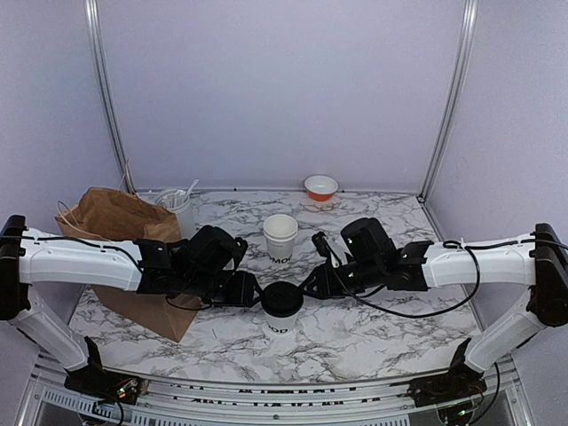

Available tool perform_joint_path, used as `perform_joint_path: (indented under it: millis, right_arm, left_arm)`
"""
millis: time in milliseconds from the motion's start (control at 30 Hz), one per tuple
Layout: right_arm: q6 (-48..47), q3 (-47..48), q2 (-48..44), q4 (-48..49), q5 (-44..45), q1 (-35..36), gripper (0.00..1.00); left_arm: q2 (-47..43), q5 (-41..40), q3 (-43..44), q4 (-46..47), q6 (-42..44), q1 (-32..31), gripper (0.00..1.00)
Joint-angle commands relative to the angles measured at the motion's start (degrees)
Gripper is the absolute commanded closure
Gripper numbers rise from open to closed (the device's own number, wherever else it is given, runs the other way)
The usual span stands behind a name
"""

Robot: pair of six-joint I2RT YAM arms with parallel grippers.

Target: Pack the takeout coffee

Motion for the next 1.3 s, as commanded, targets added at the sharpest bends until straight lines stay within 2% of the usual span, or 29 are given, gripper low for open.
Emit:
perform_joint_path:
  millis: [0,767,1267]
  right_arm:
    - [0.76,-0.5,-0.19,0.79,-0.77,-0.34,0.73]
    - [0.5,-12.77,1.57,1.9,-2.63,0.08,0.75]
    - [0.59,-0.19,-2.34,-0.38,0.51,0.07,0.74]
  left_arm:
    - [0.75,0.04,0.87,0.01,0.59,-0.2,0.47]
    - [2.66,0.11,0.78,-0.13,0.2,-0.57,0.47]
    - [2.01,-0.47,4.31,-1.47,2.54,-0.59,0.47]
